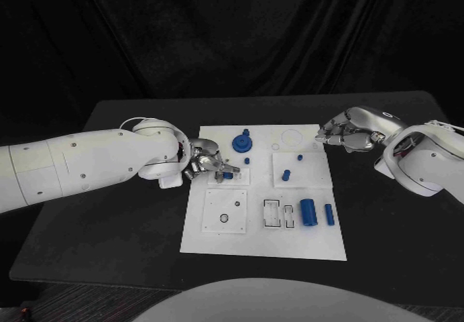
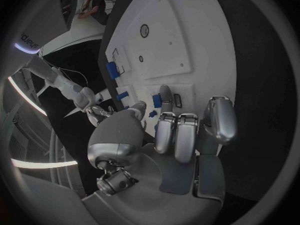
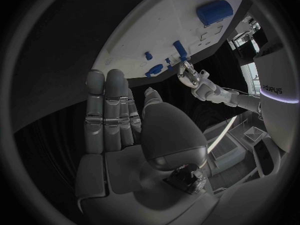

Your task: Assemble the parts on the task board

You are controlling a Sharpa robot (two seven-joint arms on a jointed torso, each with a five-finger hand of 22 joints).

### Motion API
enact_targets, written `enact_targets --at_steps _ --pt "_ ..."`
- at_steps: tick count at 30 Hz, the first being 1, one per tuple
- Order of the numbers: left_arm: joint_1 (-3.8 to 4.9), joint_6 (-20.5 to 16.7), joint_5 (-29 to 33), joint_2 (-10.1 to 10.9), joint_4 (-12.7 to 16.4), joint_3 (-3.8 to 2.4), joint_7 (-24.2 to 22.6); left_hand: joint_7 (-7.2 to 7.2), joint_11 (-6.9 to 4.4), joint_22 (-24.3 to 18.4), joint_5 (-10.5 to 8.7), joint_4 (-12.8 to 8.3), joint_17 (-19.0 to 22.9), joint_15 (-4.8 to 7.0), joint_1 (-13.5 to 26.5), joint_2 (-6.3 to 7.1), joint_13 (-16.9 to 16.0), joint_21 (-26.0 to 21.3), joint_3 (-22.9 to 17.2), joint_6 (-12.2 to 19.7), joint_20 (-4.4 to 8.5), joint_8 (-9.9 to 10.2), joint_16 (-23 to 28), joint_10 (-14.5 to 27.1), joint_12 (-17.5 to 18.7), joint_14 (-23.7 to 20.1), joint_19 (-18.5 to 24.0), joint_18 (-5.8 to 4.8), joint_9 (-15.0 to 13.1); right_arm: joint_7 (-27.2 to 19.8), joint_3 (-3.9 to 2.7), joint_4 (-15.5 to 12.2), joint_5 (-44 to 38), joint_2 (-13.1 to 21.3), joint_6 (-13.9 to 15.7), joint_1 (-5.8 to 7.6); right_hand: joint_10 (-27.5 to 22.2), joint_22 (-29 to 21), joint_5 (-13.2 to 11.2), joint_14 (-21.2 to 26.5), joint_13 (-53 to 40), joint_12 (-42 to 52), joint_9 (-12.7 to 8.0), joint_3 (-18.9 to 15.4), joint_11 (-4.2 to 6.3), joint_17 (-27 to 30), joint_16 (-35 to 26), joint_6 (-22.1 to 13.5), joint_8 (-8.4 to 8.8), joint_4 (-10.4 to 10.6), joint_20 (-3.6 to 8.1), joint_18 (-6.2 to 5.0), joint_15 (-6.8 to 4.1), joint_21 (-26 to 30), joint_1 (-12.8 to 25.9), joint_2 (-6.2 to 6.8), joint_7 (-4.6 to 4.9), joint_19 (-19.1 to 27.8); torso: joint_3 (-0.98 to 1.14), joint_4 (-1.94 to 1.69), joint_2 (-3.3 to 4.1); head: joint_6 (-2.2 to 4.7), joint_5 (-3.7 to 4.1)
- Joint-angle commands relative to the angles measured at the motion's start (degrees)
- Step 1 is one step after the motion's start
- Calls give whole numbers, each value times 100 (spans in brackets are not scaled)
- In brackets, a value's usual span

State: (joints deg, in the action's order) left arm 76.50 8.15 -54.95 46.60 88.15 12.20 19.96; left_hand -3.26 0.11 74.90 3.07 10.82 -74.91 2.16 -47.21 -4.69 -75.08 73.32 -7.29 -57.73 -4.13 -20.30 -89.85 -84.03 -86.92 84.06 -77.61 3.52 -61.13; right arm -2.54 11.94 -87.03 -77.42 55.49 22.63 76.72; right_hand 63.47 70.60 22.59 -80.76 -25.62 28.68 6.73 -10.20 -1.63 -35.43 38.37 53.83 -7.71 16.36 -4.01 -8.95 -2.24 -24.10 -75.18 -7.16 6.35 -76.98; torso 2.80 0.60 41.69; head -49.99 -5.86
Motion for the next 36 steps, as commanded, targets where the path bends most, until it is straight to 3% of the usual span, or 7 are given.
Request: enact_targets --at_steps 1,36 --pt "-8 -31 6 -9 20 -2 -25 29 -48 926 20 -1 -1509 50 -70 1 -1250 15 44 21 20 -35 -15 -283 -9 594 -31 59 -23 92 -3 3 -6 1 -29 -15 21 -5 23 36 7 4 6 -6 -16 3 -18 19 -1 -10 7 -58 4 19 -48 -11 28 39 3 7 0 -1 5" --pt "6 -116 6 25 90 -5 -32 35 -59 957 184 -90 -1509 65 -250 -106 -1235 41 15 121 38 -14 -15 -274 7 594 -81 48 -54 148 -3 12 -6 15 -111 -16 36 -13 30 50 10 9 8 -5 -22 3 -27 27 -4 8 3 -59 10 49 -45 -30 35 45 2 3 2 -1 36"
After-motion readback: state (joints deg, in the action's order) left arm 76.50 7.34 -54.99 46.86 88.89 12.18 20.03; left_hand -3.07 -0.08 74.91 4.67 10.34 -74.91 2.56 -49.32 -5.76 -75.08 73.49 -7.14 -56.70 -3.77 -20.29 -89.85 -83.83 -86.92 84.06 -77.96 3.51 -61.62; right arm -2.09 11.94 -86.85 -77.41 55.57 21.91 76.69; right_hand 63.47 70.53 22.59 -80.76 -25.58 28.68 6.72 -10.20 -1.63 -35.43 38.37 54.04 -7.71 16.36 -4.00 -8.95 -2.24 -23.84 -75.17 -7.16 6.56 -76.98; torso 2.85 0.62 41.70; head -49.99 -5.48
